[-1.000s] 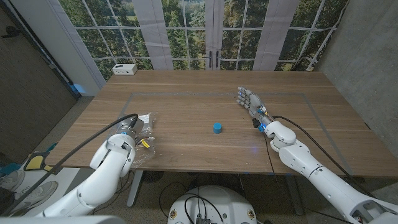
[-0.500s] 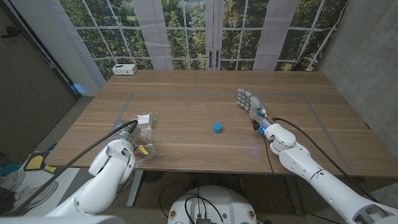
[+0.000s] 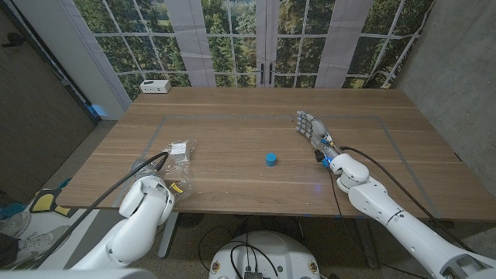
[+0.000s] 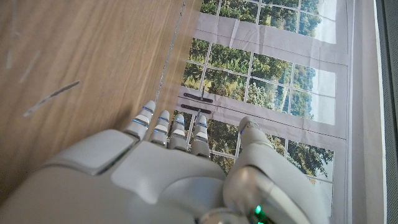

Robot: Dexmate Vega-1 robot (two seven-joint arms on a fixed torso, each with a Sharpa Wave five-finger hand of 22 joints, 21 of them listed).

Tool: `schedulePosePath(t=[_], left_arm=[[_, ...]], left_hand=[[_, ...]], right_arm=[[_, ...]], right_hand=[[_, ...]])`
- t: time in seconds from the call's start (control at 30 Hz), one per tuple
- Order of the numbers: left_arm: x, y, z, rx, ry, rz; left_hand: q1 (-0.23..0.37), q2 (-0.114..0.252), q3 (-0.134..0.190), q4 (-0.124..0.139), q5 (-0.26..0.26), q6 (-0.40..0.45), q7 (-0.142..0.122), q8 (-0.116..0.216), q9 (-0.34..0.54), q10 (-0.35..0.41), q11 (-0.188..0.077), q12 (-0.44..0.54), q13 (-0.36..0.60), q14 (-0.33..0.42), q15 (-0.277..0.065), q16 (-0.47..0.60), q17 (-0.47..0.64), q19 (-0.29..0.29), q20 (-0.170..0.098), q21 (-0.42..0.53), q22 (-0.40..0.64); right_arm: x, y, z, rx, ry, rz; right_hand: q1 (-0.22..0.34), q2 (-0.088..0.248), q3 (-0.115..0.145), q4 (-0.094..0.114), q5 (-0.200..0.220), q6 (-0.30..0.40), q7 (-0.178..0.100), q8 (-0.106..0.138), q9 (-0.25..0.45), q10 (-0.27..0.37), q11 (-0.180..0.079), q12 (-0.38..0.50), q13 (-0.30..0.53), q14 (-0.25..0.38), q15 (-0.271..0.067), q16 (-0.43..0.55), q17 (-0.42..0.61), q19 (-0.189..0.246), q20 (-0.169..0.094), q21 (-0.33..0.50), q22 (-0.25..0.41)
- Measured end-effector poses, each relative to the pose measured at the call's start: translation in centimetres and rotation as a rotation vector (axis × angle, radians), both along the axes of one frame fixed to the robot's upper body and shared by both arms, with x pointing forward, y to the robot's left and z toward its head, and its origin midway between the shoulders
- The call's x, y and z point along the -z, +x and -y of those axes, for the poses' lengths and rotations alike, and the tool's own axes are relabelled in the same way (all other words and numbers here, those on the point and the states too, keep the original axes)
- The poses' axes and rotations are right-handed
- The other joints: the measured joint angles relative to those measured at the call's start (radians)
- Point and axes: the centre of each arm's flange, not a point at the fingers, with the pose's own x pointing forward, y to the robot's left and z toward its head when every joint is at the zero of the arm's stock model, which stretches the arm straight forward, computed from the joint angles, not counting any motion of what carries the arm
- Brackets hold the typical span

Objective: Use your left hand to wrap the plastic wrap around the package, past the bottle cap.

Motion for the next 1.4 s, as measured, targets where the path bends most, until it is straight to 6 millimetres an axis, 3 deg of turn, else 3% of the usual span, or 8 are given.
schedulePosePath(t=[0.2, 0.33, 0.4, 0.53, 0.6, 0.83, 1.4], left_arm=[[0.5, 0.5, -0.8, -0.067, -0.019, -0.023], [0.7, 1.0, -1.3, -0.104, -0.033, -0.041], [0.9, 1.2, -1.4, -0.112, -0.034, -0.047], [1.3, 1.5, -1.5, -0.108, -0.025, -0.034], [1.3, 1.6, -1.6, -0.102, -0.016, -0.011], [1.4, 1.7, -1.6, -0.072, 0.022, 0.068], [0.1, 1.0, -0.2, 0.031, 0.118, 0.388]], left_hand=[[0.000, 0.000, 0.000, 0.000, 0.000, -0.024, 0.001, -0.003, 0.000, 0.000, 0.000, 0.000, 0.002, 0.001, -0.001, 0.000, -0.005, 0.005, 0.005, 0.000, 0.000], [0.003, 0.003, 0.001, -0.007, 0.001, 0.047, 0.011, 0.034, 0.008, 0.027, -0.011, 0.025, 0.010, 0.024, 0.002, 0.000, -0.005, 0.010, -0.001, 0.004, 0.000], [0.046, 0.045, 0.025, -0.025, 0.004, 0.124, 0.011, 0.070, 0.016, 0.081, -0.018, 0.056, 0.022, 0.064, -0.001, 0.013, -0.003, 0.026, -0.009, 0.012, 0.001], [0.172, 0.172, 0.114, -0.062, -0.012, 0.301, 0.026, 0.161, 0.038, 0.216, -0.025, 0.137, 0.058, 0.167, -0.010, 0.047, 0.014, 0.061, -0.023, 0.039, 0.009], [0.189, 0.189, 0.134, -0.062, -0.016, 0.325, 0.032, 0.175, 0.043, 0.239, -0.020, 0.156, 0.069, 0.193, -0.015, 0.051, 0.019, 0.068, -0.030, 0.046, 0.009], [0.203, 0.203, 0.165, -0.044, -0.024, 0.325, 0.045, 0.194, 0.064, 0.247, -0.022, 0.172, 0.094, 0.210, -0.021, 0.051, 0.031, 0.069, -0.031, 0.052, 0.009], [0.211, 0.211, 0.187, -0.030, -0.027, 0.311, 0.043, 0.221, 0.088, 0.224, -0.021, 0.201, 0.139, 0.210, -0.021, 0.062, 0.063, 0.055, -0.019, 0.058, 0.014]], right_arm=[[-0.1, 0.3, 0.1, -0.003, -0.003, -0.005], [-0.2, 0.5, 0.1, -0.006, -0.005, -0.008], [-0.2, 0.7, 0.0, -0.007, -0.006, -0.009], [-0.4, 1.0, 0.0, -0.008, -0.007, -0.011], [-0.4, 1.1, -0.1, -0.009, -0.008, -0.011], [-0.6, 1.4, -0.2, -0.011, -0.009, -0.013], [-0.5, 1.7, 0.1, -0.005, -0.005, -0.021]], right_hand=[[0.000, 0.000, -0.002, 0.002, 0.000, 0.000, 0.000, 0.000, 0.000, 0.000, 0.000, 0.000, 0.000, 0.005, 0.006, 0.000, 0.000, 0.000, 0.000, 0.000, 0.000], [0.000, 0.000, -0.004, 0.004, 0.000, 0.000, 0.000, 0.000, 0.000, 0.000, 0.000, 0.000, 0.000, 0.005, 0.006, 0.000, 0.000, 0.000, 0.000, 0.000, 0.000], [0.000, 0.000, -0.004, 0.004, 0.000, 0.000, 0.000, 0.000, 0.000, 0.000, 0.000, 0.000, 0.000, 0.005, 0.006, 0.000, 0.000, 0.000, 0.000, 0.000, 0.000], [0.000, 0.000, -0.004, 0.004, 0.000, 0.000, 0.000, 0.000, 0.000, 0.000, 0.000, 0.000, 0.000, 0.005, 0.006, 0.000, 0.000, 0.000, 0.000, 0.000, 0.000], [0.000, 0.000, -0.004, 0.004, 0.000, 0.000, 0.000, 0.000, 0.000, 0.000, 0.000, 0.000, 0.000, 0.005, 0.005, 0.000, 0.000, 0.000, 0.000, 0.000, 0.000], [0.000, 0.000, -0.004, 0.004, 0.000, 0.000, 0.000, 0.000, 0.000, 0.000, 0.000, 0.000, 0.000, 0.005, 0.005, 0.000, 0.000, 0.006, 0.006, 0.000, 0.000], [0.000, 0.000, -0.004, 0.004, 0.000, 0.000, 0.000, 0.000, 0.000, 0.000, 0.000, 0.000, 0.000, 0.005, 0.005, 0.000, 0.000, 0.005, 0.006, 0.000, 0.000]])
